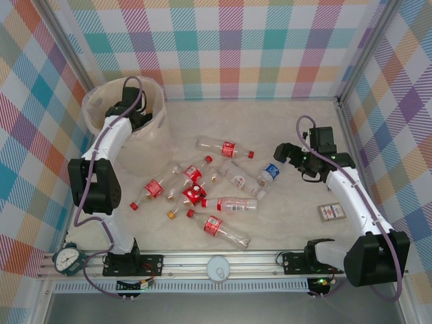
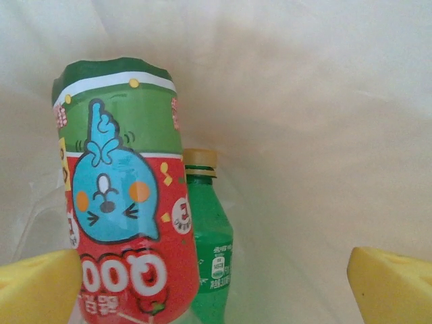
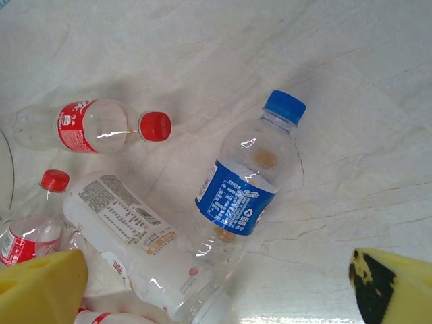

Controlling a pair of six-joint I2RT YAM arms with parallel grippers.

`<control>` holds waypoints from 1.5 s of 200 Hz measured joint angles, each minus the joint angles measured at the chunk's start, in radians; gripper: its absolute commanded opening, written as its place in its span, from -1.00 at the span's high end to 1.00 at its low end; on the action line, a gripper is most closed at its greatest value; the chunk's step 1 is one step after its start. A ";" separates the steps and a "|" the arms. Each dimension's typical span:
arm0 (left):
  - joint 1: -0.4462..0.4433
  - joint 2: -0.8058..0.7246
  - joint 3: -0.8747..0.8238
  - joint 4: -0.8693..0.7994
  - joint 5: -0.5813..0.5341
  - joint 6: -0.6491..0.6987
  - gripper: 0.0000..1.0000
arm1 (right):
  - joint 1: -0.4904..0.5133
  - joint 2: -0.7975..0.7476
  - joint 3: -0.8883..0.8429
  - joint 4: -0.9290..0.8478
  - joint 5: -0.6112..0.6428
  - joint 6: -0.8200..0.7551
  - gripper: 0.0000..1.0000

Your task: Put the plastic bottles in the bin

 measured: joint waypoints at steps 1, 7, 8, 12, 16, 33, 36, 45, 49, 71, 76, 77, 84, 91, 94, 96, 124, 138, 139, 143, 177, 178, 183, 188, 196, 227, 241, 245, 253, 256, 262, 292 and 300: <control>0.000 0.000 0.001 -0.001 0.000 0.000 -0.99 | 0.000 0.000 0.000 0.000 0.000 0.000 -0.89; -0.001 -0.001 0.006 -0.003 0.000 0.000 -0.99 | 0.000 0.000 0.000 -0.002 -0.005 0.003 -0.86; -0.002 -0.001 0.008 -0.003 0.000 0.000 -0.99 | 0.000 0.000 0.000 -0.003 -0.005 0.003 -0.86; -0.002 -0.002 0.011 -0.005 0.000 0.000 -0.99 | 0.000 0.000 0.000 -0.004 -0.006 0.006 -0.85; -0.003 -0.004 0.016 -0.008 0.000 0.001 -0.99 | 0.000 0.001 -0.001 -0.004 -0.009 0.008 -0.84; -0.005 -0.023 0.021 -0.021 -0.005 0.005 -0.99 | 0.000 0.001 -0.008 -0.003 -0.013 0.029 -0.77; -0.005 -0.028 0.021 -0.024 -0.008 0.008 -0.99 | 0.000 0.001 -0.011 -0.003 -0.013 0.031 -0.76; -0.005 -0.045 0.022 -0.030 -0.014 0.012 -0.99 | 0.000 0.000 -0.022 -0.002 -0.011 0.048 -0.73; -0.005 -0.053 0.023 -0.033 -0.018 0.013 -0.99 | 0.000 -0.001 -0.028 0.002 -0.008 0.055 -0.71; -0.006 -0.092 0.048 -0.055 -0.034 0.022 -0.99 | 0.003 -0.017 -0.070 0.010 0.008 0.106 -0.65; -0.005 -0.099 0.055 -0.058 -0.035 0.023 -0.99 | 0.006 -0.019 -0.077 0.011 0.010 0.117 -0.64; -0.005 -0.101 0.057 -0.059 -0.036 0.023 -0.99 | 0.007 -0.020 -0.079 0.011 0.011 0.121 -0.64; -0.005 -0.111 0.069 -0.068 -0.038 0.023 -0.99 | 0.012 -0.021 -0.082 0.012 0.016 0.135 -0.63; -0.006 -0.121 0.080 -0.074 -0.042 0.024 -0.99 | 0.018 -0.021 -0.084 0.015 0.023 0.148 -0.63; -0.006 -0.125 0.084 -0.076 -0.043 0.024 -0.99 | 0.020 -0.019 -0.084 0.017 0.025 0.154 -0.62; -0.006 -0.128 0.086 -0.076 -0.045 0.025 -0.99 | 0.022 -0.019 -0.084 0.018 0.026 0.156 -0.62; -0.006 -0.170 0.098 -0.084 -0.052 0.026 -0.99 | 0.064 0.016 -0.084 0.057 0.029 0.194 -0.66; -0.006 -0.190 0.100 -0.092 -0.052 0.026 -0.99 | 0.087 0.054 -0.086 0.083 0.028 0.211 -0.71; -0.006 -0.191 0.100 -0.093 -0.052 0.026 -0.99 | 0.090 0.058 -0.087 0.085 0.029 0.211 -0.71; -0.006 -0.198 0.101 -0.097 -0.052 0.026 -0.99 | 0.096 0.068 -0.089 0.093 0.028 0.216 -0.73; -0.006 -0.257 0.109 -0.117 -0.074 0.027 -0.99 | 0.150 0.137 -0.108 0.130 0.032 0.251 -0.88; -0.006 -0.259 0.110 -0.118 -0.075 0.027 -0.99 | 0.152 0.139 -0.108 0.132 0.032 0.253 -0.89; -0.006 -0.270 0.112 -0.124 -0.080 0.027 -0.99 | 0.159 0.147 -0.110 0.138 0.032 0.259 -0.89; -0.006 -0.282 0.113 -0.127 -0.085 0.028 -0.99 | 0.165 0.156 -0.112 0.144 0.033 0.264 -0.90; -0.006 -0.305 0.117 -0.134 -0.090 0.030 -0.99 | 0.174 0.170 -0.116 0.157 0.033 0.273 -0.90; -0.005 -0.383 0.160 -0.172 -0.076 0.029 -0.99 | 0.192 0.221 -0.138 0.203 0.034 0.308 -0.88; -0.006 -0.419 0.183 -0.183 -0.040 0.021 -0.99 | 0.192 0.245 -0.143 0.219 0.037 0.317 -0.86; -0.006 -0.430 0.186 -0.184 -0.027 0.018 -0.99 | 0.192 0.252 -0.143 0.224 0.037 0.320 -0.86; -0.006 -0.452 0.190 -0.189 0.001 0.010 -0.99 | 0.192 0.263 -0.143 0.236 0.037 0.325 -0.86; -0.006 -0.460 0.190 -0.192 0.009 0.006 -0.99 | 0.192 0.266 -0.143 0.240 0.037 0.328 -0.86; -0.006 -0.476 0.190 -0.198 0.028 -0.004 -0.99 | 0.195 0.272 -0.146 0.253 0.039 0.336 -0.86; -0.013 -0.561 0.120 -0.189 0.142 -0.071 -1.00 | 0.209 0.287 -0.184 0.317 0.044 0.370 -0.85; -0.021 -0.581 0.094 -0.184 0.166 -0.091 -1.00 | 0.211 0.295 -0.196 0.333 0.045 0.377 -0.84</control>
